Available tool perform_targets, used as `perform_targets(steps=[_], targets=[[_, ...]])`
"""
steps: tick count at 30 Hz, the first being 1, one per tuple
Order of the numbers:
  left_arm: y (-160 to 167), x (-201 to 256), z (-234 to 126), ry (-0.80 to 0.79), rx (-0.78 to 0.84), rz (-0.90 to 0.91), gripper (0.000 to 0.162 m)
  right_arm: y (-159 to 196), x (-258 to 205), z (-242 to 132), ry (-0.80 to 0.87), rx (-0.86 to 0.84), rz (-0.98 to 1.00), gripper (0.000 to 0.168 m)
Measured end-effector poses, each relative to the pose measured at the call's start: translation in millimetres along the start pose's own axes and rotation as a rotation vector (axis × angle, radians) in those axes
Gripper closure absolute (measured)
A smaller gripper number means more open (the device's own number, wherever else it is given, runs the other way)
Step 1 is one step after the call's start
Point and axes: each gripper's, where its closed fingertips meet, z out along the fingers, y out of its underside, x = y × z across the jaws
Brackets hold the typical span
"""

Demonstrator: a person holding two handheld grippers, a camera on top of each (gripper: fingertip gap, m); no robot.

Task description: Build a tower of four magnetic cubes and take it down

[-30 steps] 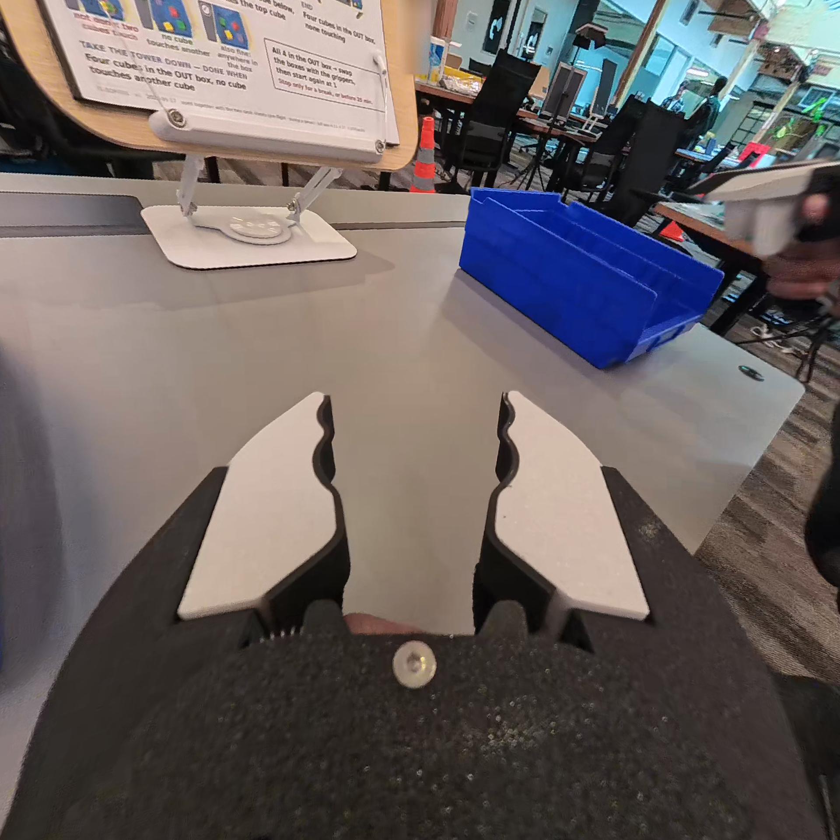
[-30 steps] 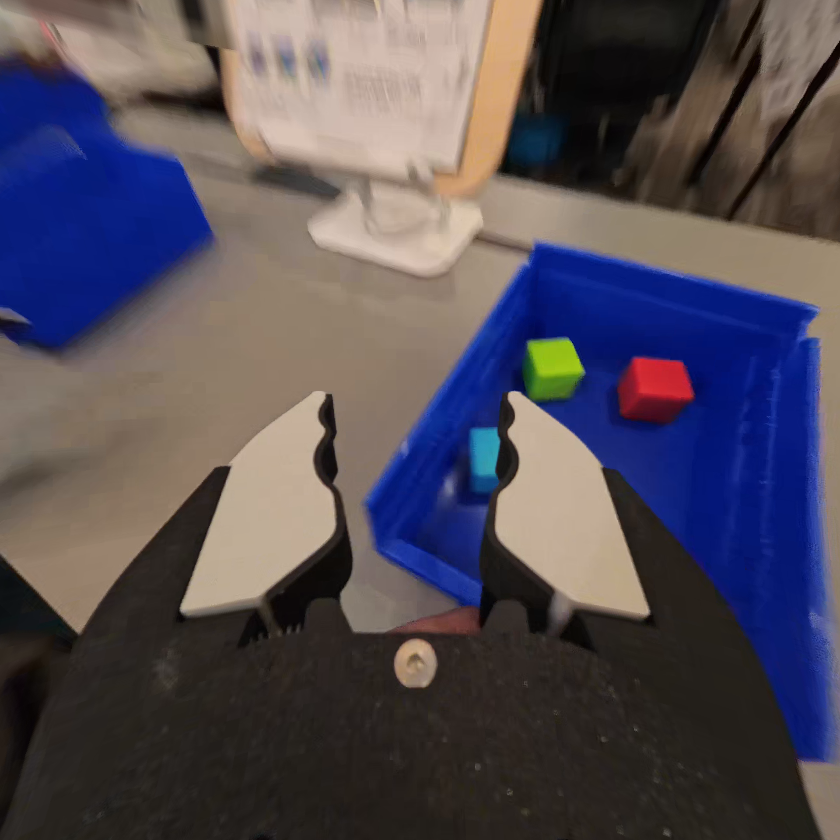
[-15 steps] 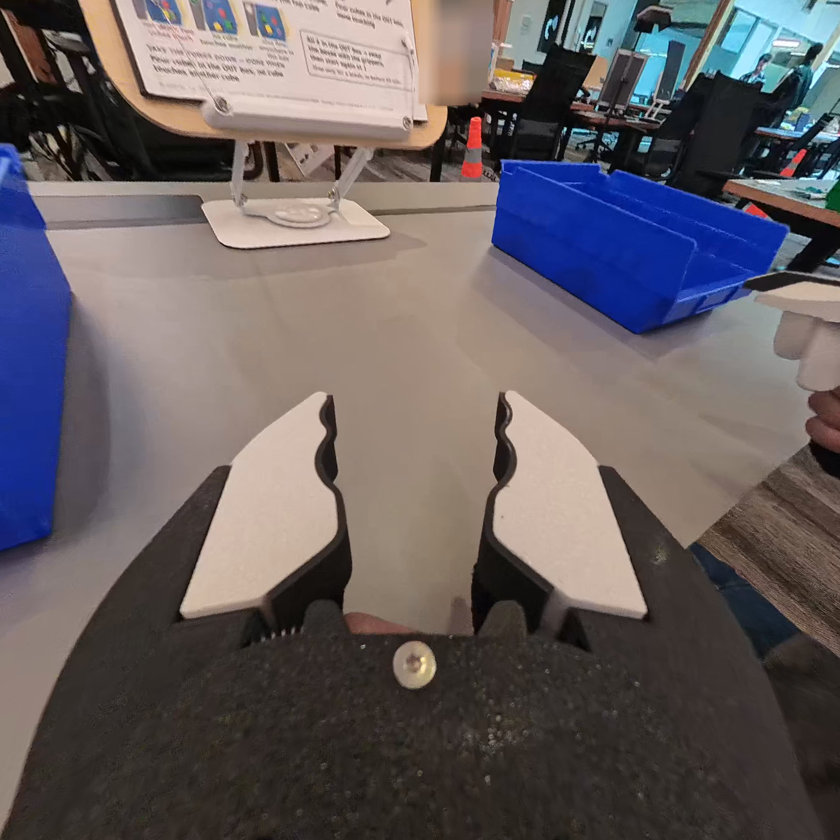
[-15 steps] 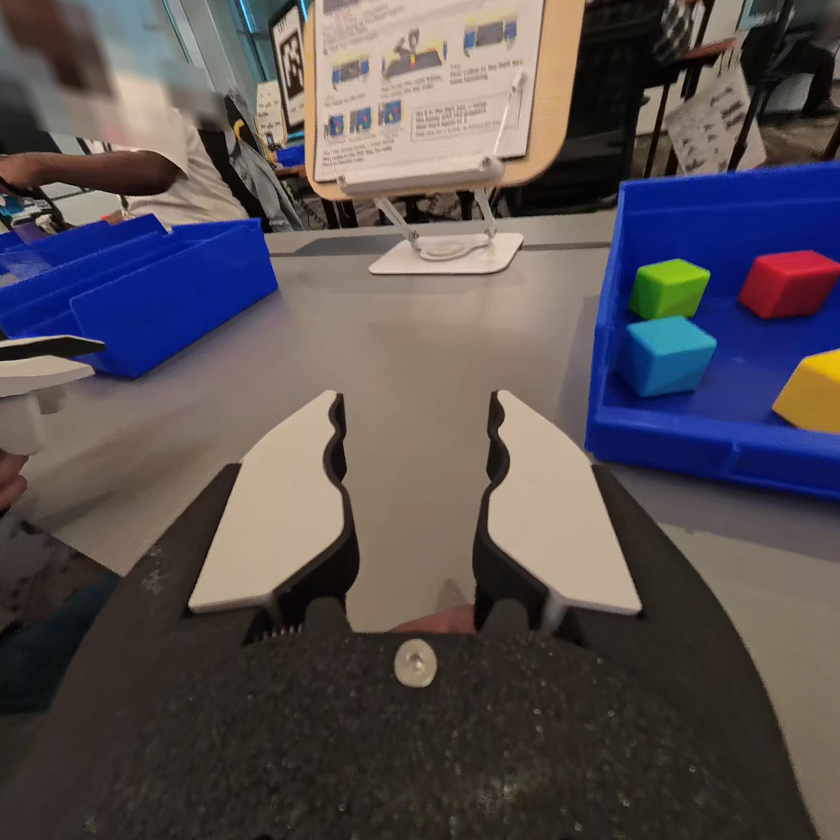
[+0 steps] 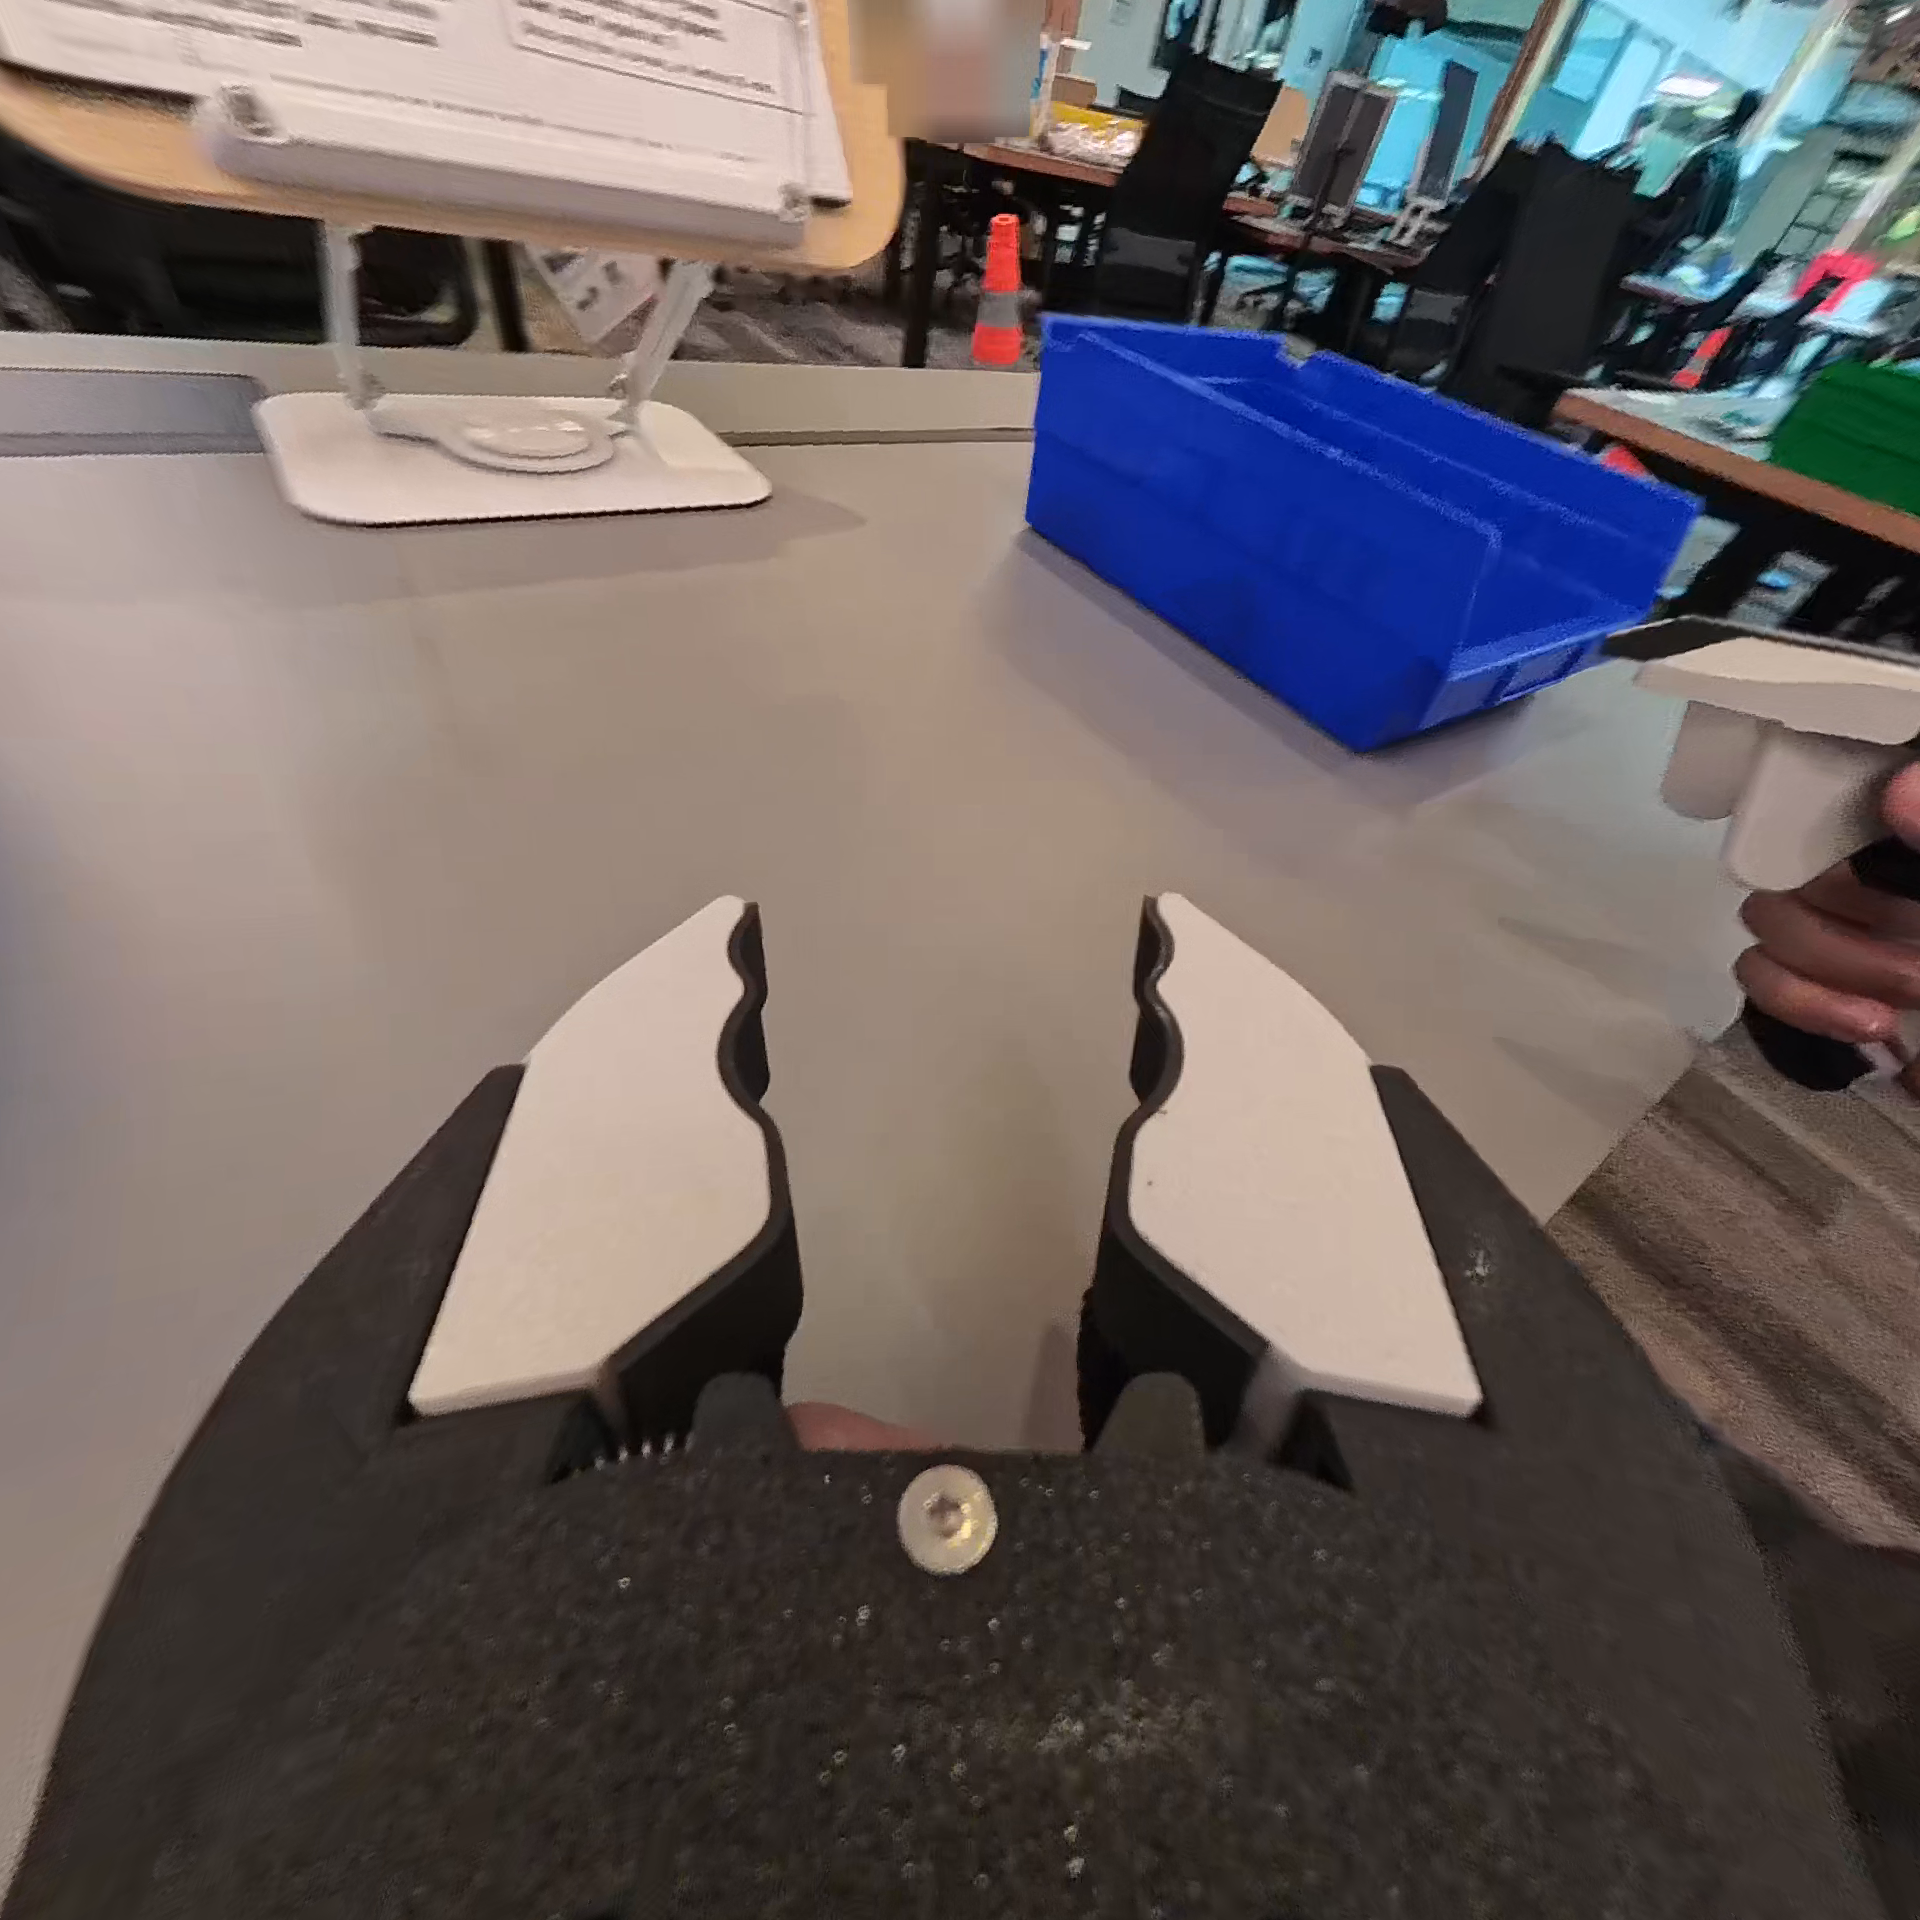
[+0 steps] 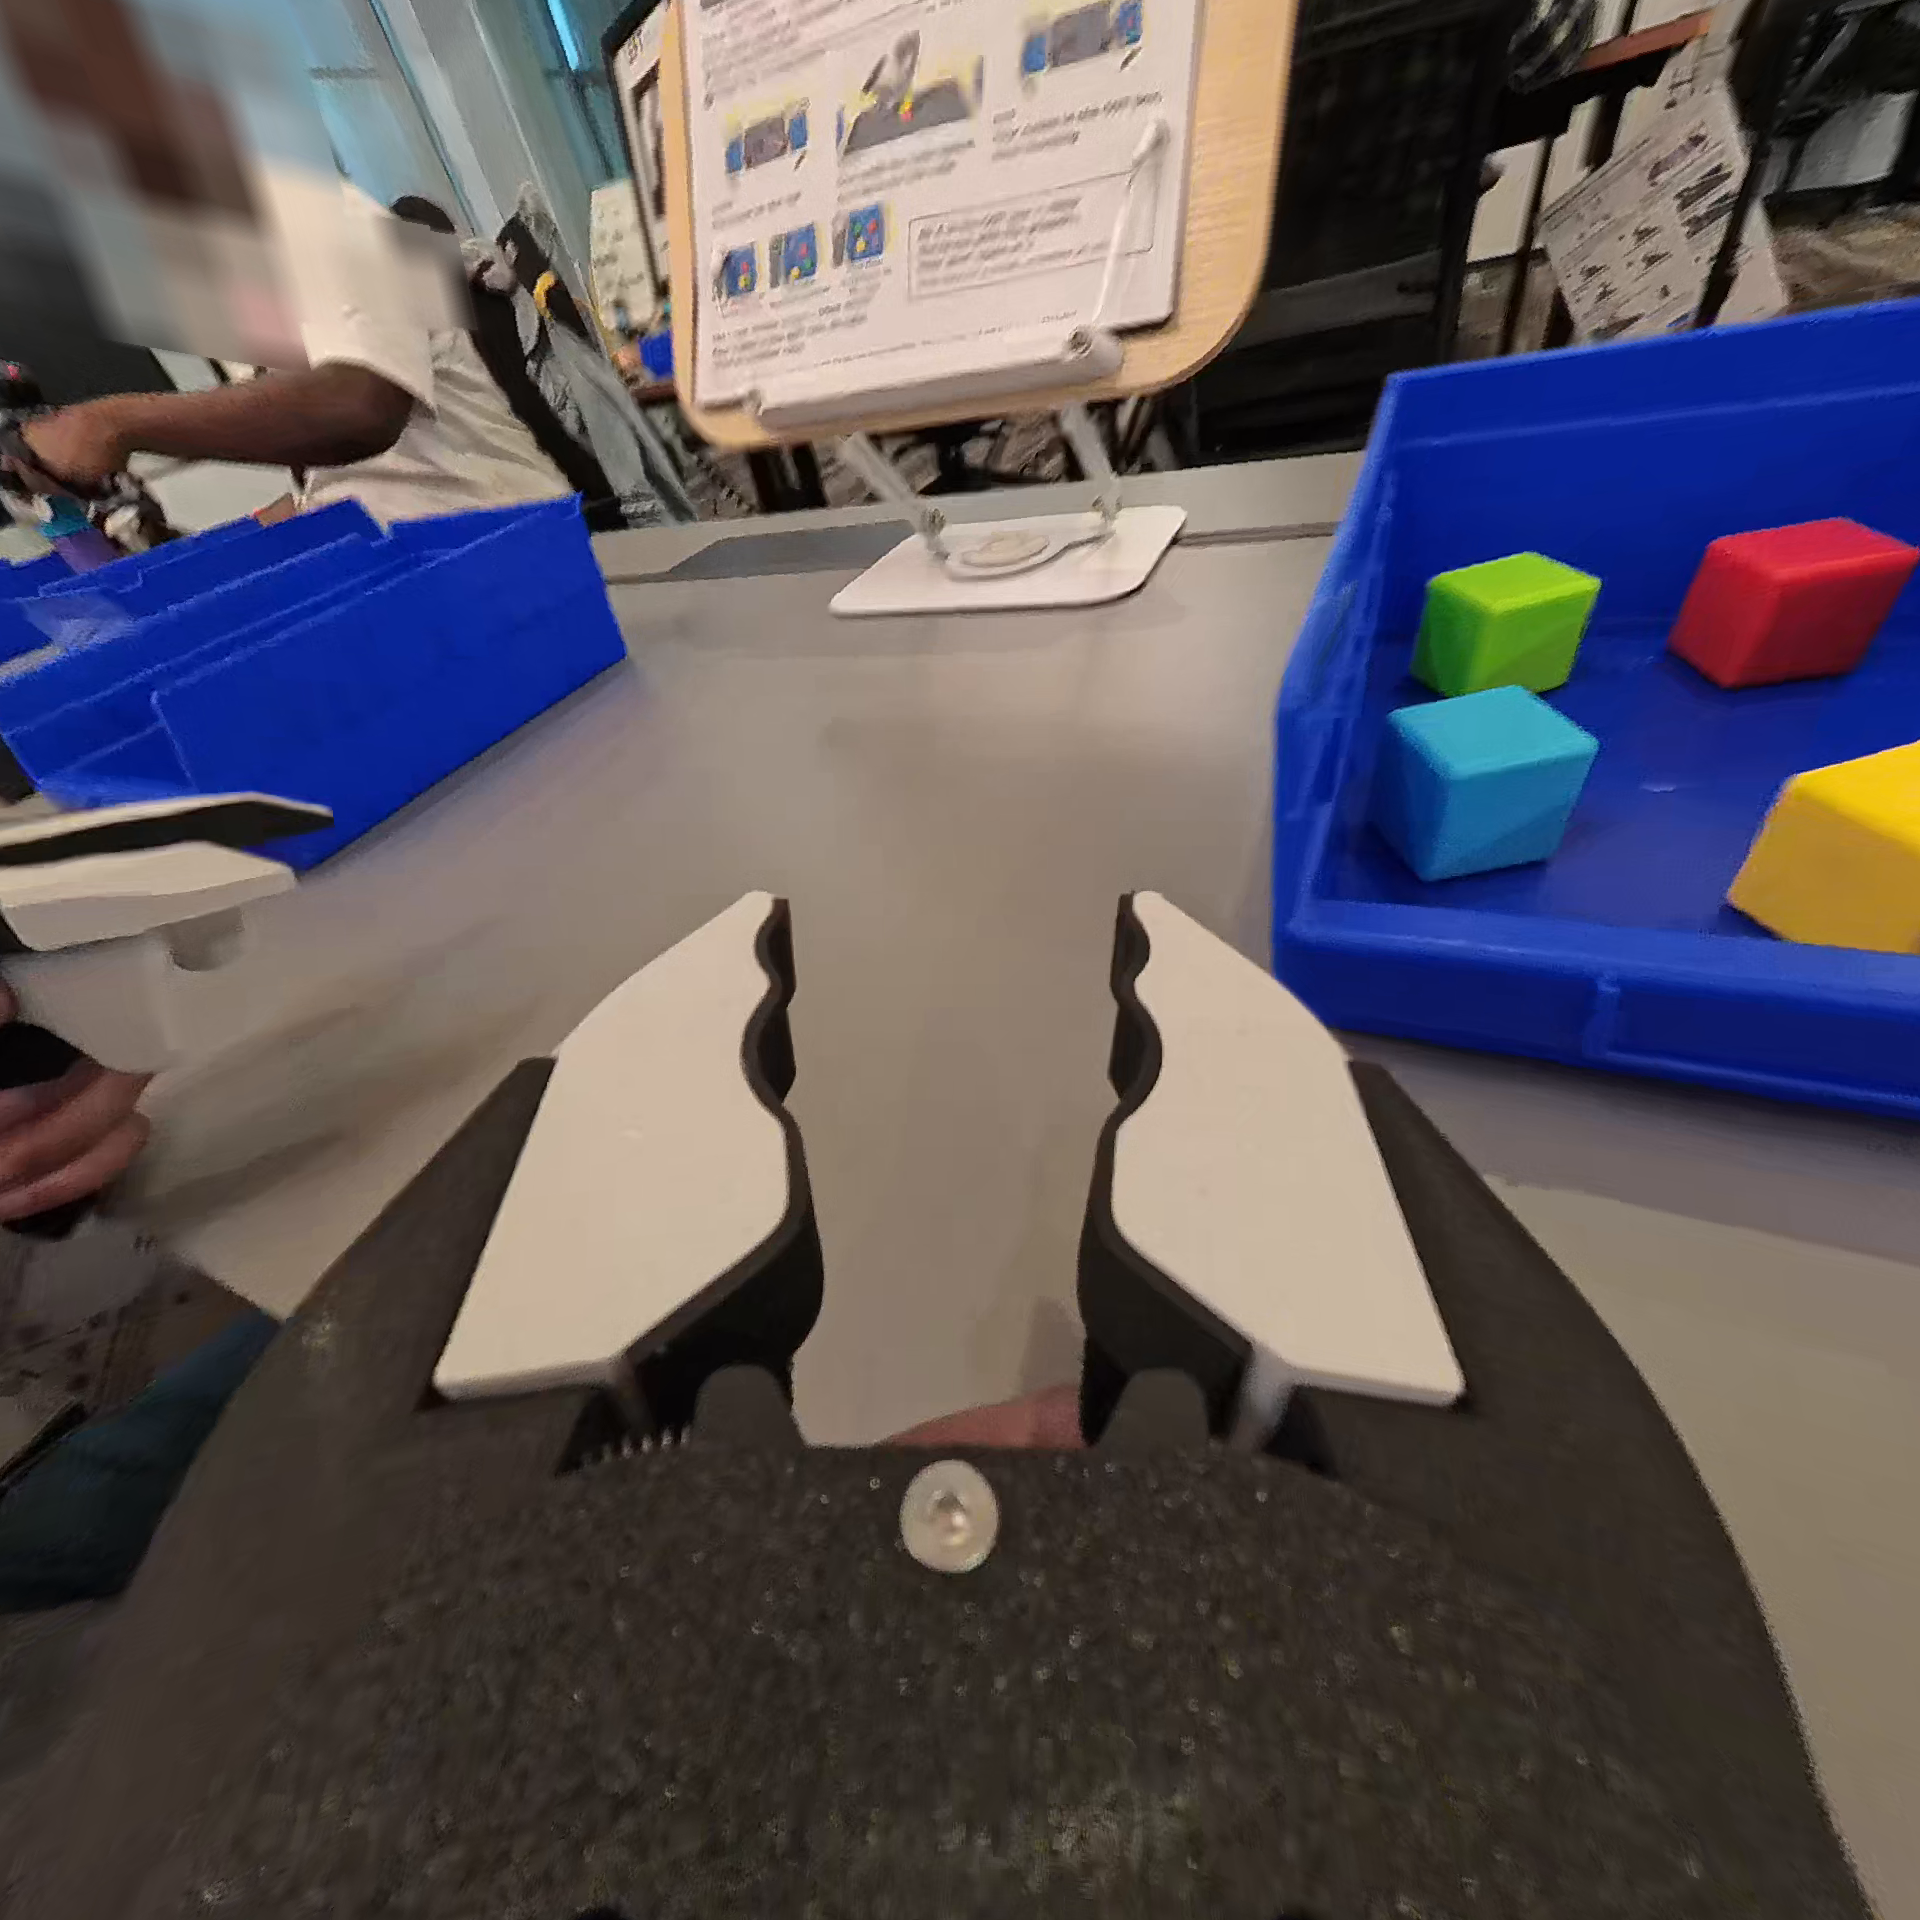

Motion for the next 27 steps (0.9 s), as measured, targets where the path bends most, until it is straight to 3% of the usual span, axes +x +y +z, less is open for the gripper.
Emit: perform_targets(steps=[3,10,13,17,20,24,27], targets=[[-13.2,37.2,37.8,0.090,-0.017,-0.025,0.091,-17.0,27.7,-13.1,0.068,0.078,0.043,0.109],[-32.3,164.7,158.4,0.188,-0.048,0.097,0.088,-26.0,124.2,-60.8,0.353,0.163,0.145,0.110],[-30.9,193.7,203.5,0.120,-0.047,0.195,0.090,-19.8,138.9,-68.6,0.395,0.133,0.135,0.108],[-21.2,188.8,241.2,0.002,-0.091,0.191,0.096,-12.8,144.5,-70.0,0.412,0.104,0.132,0.107],[-22.8,168.5,247.6,-0.023,-0.093,0.083,0.097,-5.1,155.7,-68.6,0.463,0.054,0.106,0.110],[-27.4,140.9,242.5,-0.069,-0.066,0.001,0.139,2.2,184.7,-52.8,0.551,-0.077,0.073,0.118],[-36.5,132.6,241.9,-0.080,-0.028,-0.026,0.151,-15.4,191.9,-32.1,0.547,0.001,0.076,0.121]])
